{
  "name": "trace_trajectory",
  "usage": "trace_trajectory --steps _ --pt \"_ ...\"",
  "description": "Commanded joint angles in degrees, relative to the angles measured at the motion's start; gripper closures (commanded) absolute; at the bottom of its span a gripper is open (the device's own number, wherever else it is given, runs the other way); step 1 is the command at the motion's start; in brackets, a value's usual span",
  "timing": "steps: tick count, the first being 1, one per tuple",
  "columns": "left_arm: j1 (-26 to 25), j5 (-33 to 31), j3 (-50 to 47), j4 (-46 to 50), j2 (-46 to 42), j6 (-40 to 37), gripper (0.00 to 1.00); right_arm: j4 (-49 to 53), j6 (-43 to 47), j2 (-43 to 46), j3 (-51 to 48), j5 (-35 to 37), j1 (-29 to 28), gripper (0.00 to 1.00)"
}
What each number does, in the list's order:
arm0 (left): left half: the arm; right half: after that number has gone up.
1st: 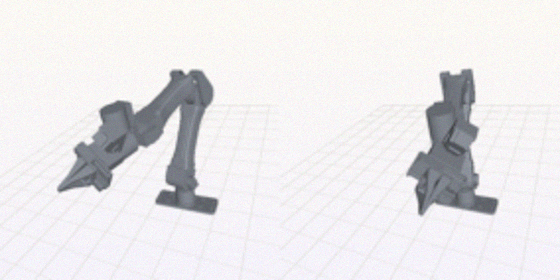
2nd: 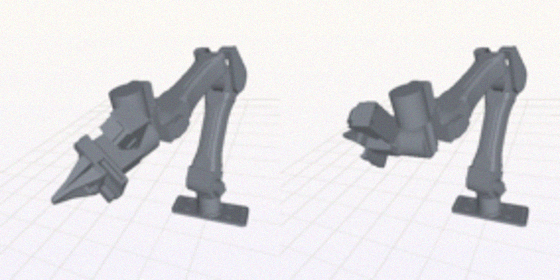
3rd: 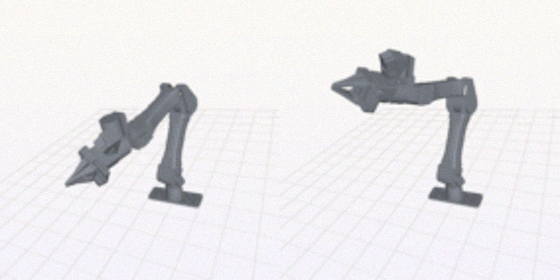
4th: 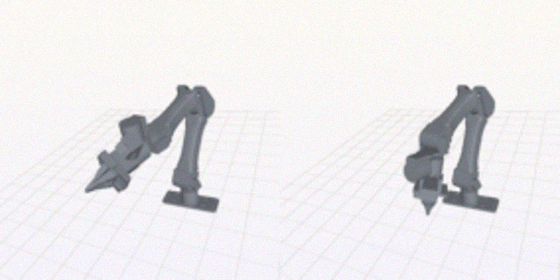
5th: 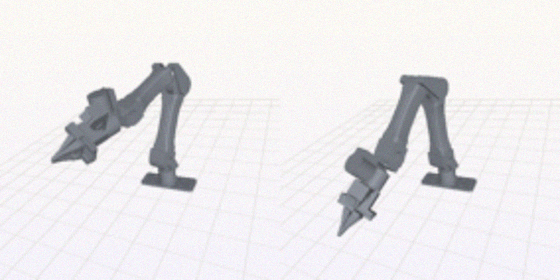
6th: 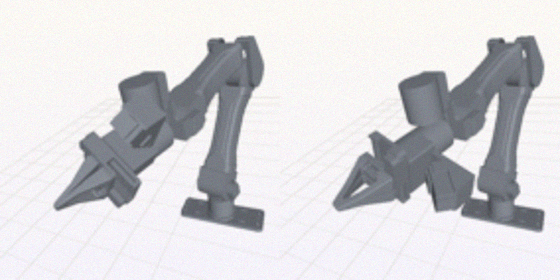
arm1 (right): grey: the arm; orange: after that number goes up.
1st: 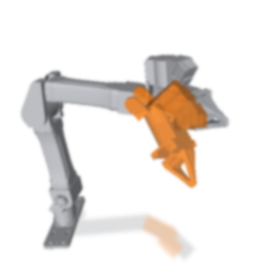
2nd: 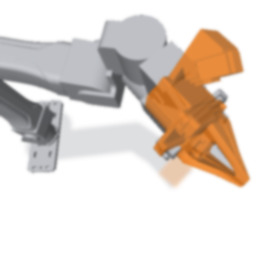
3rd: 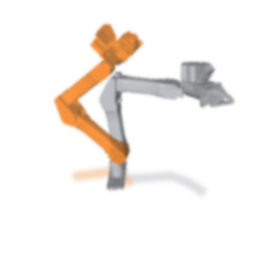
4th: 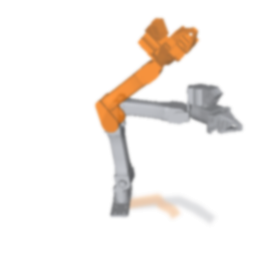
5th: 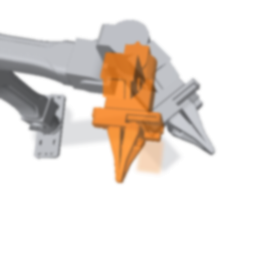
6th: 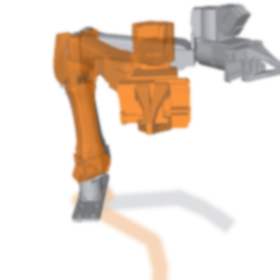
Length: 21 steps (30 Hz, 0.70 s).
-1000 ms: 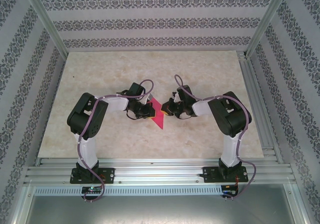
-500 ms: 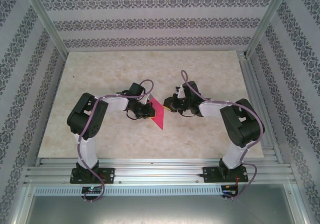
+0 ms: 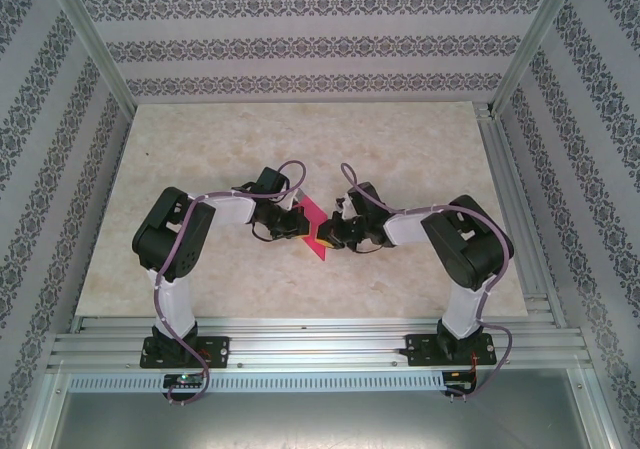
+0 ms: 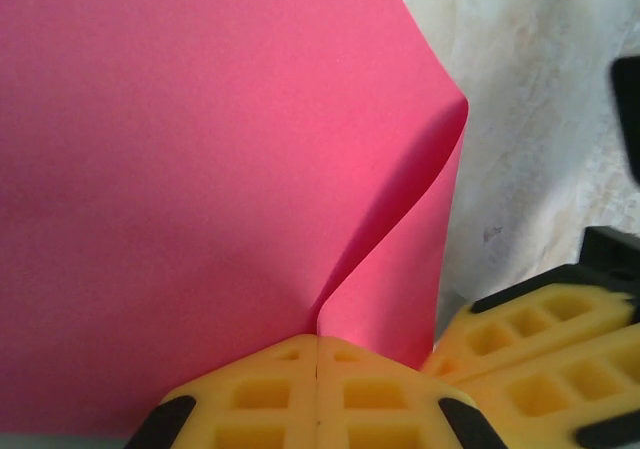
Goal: Fold a paper plane with a square sheet of paper (pick it up from the middle)
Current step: Third fold the triangle at the center of the table.
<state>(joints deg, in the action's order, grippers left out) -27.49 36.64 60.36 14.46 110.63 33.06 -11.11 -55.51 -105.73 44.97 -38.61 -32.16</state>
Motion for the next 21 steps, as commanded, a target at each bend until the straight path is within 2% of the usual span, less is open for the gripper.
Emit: trace_trajectory --steps 1,4,7,13,21 --pt "0.4 -3.2 -0.7 3.7 -0.2 -0.6 0.99 -2.4 0.0 -3.0 -2.4 0.9 0.0 0.92" --pt "0.4 -3.2 -0.6 4.0 -0.2 -0.6 0.99 -5.8 -1.4 -4.3 -2.8 -0.8 0.1 0.92" --pt "0.4 -3.8 -0.6 4.5 -0.5 -1.0 0.99 -7.6 -2.4 -1.4 -3.4 -1.6 0.1 0.92" --pt "0.4 -3.7 -0.4 4.4 -0.5 -0.9 0.99 -1.3 0.4 5.6 -4.3 -0.8 -0.7 0.9" --pt "0.4 -3.5 -0.1 4.4 -0.7 -1.0 0.99 4.3 3.0 3.0 -4.6 1.6 -3.3 0.89"
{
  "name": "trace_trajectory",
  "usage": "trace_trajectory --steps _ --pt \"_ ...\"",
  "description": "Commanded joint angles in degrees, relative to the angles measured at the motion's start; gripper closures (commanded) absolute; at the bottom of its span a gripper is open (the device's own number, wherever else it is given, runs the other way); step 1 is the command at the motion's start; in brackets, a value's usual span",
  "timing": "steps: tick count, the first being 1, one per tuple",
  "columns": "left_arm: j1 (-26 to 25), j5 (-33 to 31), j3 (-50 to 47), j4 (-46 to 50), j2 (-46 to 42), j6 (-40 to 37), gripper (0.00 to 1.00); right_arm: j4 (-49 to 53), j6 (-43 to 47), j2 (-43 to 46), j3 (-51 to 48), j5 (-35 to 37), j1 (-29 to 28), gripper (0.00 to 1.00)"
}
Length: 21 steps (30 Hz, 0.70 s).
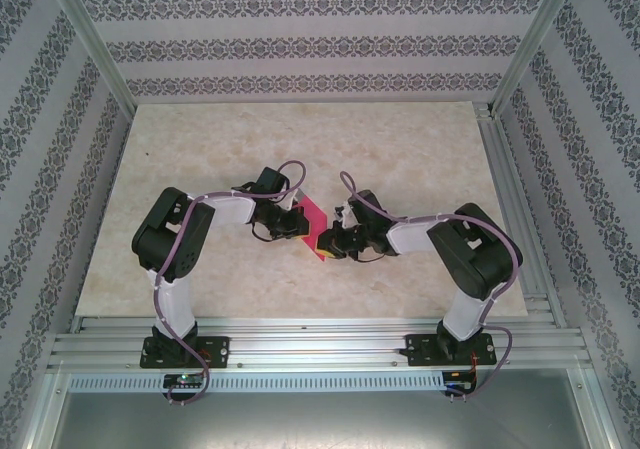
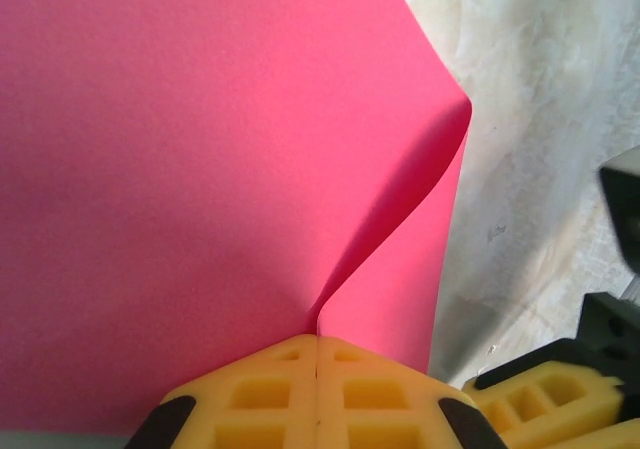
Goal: Fold a paper plane with a square sheet of paper (pick it up from the middle)
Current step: Third fold the triangle at the center of the table.
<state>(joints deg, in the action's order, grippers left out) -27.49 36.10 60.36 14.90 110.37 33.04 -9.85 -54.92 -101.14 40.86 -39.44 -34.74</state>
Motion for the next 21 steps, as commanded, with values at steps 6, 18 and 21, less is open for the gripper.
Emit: trace_trajectory --steps 6,18,21 --pt "0.4 -2.9 -0.3 4.0 -0.5 -0.9 0.99 4.5 3.6 -2.7 0.3 3.2 -0.8 0.9" --pt "0.4 -2.7 -0.3 3.6 -0.4 -0.7 0.99 12.5 5.9 3.7 3.5 4.5 -1.9 0.88" --pt "0.4 -2.6 -0.4 3.5 -0.4 -0.6 0.99 13.5 6.1 1.5 4.7 6.1 -3.0 0.88"
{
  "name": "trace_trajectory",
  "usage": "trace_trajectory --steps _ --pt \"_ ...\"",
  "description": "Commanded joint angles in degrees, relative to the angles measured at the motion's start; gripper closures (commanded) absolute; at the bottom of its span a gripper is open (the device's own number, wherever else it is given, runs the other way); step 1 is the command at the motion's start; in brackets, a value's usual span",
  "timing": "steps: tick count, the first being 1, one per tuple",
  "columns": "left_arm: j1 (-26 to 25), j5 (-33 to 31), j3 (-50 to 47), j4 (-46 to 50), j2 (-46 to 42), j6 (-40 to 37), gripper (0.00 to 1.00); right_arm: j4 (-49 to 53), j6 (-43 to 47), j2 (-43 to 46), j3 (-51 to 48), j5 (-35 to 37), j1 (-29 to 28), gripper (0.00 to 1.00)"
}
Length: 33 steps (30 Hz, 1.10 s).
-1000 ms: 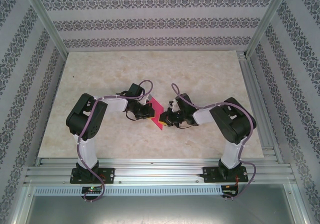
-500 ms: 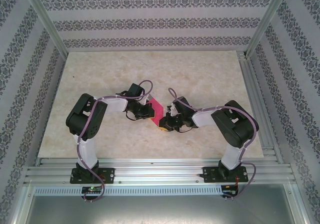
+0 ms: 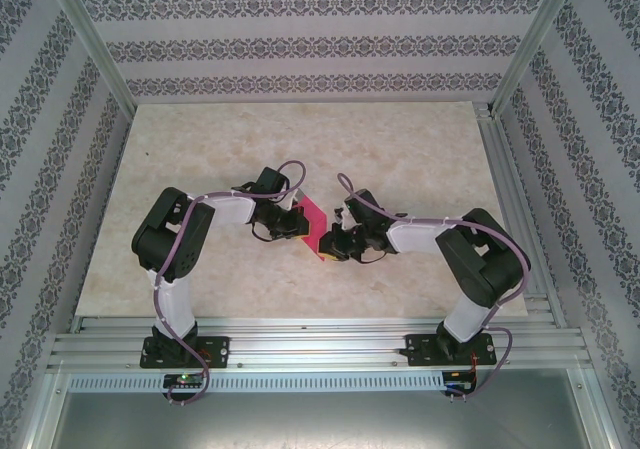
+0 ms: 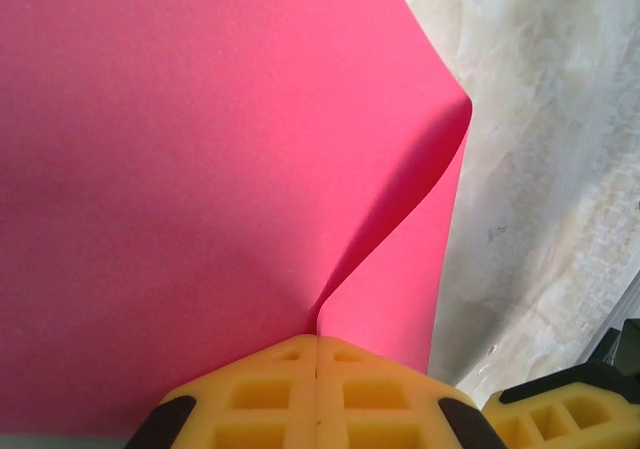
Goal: Fold a paper plane with a square sheet of paper (pick it up from the middle)
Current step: Third fold the triangle at the center of the table.
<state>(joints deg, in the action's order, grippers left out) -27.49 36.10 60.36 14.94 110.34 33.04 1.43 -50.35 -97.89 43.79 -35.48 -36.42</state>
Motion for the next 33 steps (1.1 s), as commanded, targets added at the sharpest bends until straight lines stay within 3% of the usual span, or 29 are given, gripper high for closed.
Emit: trace_trajectory --steps 1,7,14,18,21,33 --pt "0.4 -2.7 -0.3 3.4 -0.3 -0.6 0.99 3.3 2.0 -2.4 2.4 2.5 -1.5 0.88" --pt "0.4 -2.1 -0.3 3.1 -0.3 -0.5 0.99 12.9 5.1 -4.5 4.0 9.5 -2.3 0.9" --pt "0.4 -2.1 -0.5 3.1 -0.4 -0.7 0.99 3.2 1.3 -1.2 2.8 2.9 -1.8 0.89" --pt "0.3 -2.1 -0.5 3.1 -0.3 -0.6 0.99 3.8 1.4 1.8 5.1 3.8 0.8 0.88" --pt "0.4 -2.0 -0.6 2.8 -0.2 -0.5 0.99 7.2 3.9 0.1 7.5 4.4 1.9 0.87" --pt "0.4 -2.0 -0.4 3.1 -0.2 -0.7 0.99 5.0 4.6 -8.9 6.1 3.0 1.8 0.88"
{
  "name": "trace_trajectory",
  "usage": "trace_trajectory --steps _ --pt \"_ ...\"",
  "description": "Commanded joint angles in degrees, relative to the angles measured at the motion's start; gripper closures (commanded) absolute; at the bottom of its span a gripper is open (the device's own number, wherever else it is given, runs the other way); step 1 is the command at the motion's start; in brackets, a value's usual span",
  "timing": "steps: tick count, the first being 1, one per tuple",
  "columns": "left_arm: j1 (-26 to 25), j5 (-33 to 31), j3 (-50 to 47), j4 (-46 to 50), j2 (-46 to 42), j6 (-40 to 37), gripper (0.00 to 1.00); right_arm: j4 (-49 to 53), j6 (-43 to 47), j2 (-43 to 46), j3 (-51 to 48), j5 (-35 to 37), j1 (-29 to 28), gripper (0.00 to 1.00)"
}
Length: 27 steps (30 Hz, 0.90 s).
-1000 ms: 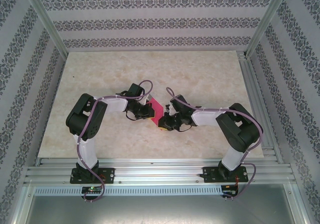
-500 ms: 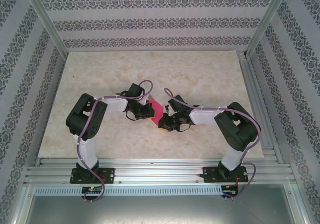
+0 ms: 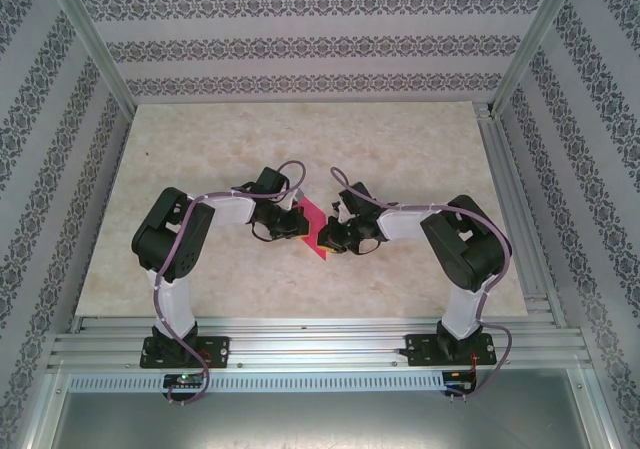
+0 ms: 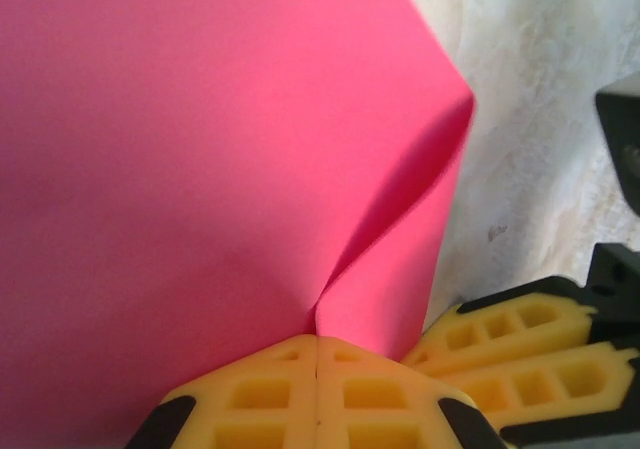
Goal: Fold a paper plane with a square sheet of paper (pick it up from the middle)
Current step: Third fold the triangle at the center of the table.
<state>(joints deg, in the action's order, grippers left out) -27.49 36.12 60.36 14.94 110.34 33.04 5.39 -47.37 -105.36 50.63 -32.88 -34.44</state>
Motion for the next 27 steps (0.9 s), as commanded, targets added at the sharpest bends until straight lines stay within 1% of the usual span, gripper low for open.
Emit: trace_trajectory --steps 1,6,8,12,17,24,27 --pt "0.4 -2.1 -0.5 3.2 -0.4 -0.7 0.99 0.5 1.7 -0.9 -0.6 -0.2 0.0 0.88" --pt "0.4 -2.4 -0.6 3.6 -0.3 -1.0 0.99 0.1 1.8 4.1 2.5 -2.0 2.2 0.85" --pt "0.4 -2.5 -0.6 3.8 -0.3 -1.0 0.99 -0.5 2.0 4.3 3.4 -2.6 3.6 0.84" --pt "0.4 -2.5 -0.4 3.8 -0.5 -0.9 0.99 -1.6 3.0 1.6 5.9 -4.4 6.0 0.85" --pt "0.4 -2.7 0.0 4.1 -0.4 -1.0 0.99 -0.6 3.6 -3.1 9.6 -6.0 6.4 0.86" --pt "0.4 -2.7 -0.5 4.0 -0.4 -1.1 0.99 -2.8 3.4 -9.6 8.5 -5.9 6.3 0.87" --pt "0.4 -2.6 -0.7 3.8 -0.3 -1.0 0.99 -3.7 3.4 -10.8 8.8 -6.9 6.5 0.87"
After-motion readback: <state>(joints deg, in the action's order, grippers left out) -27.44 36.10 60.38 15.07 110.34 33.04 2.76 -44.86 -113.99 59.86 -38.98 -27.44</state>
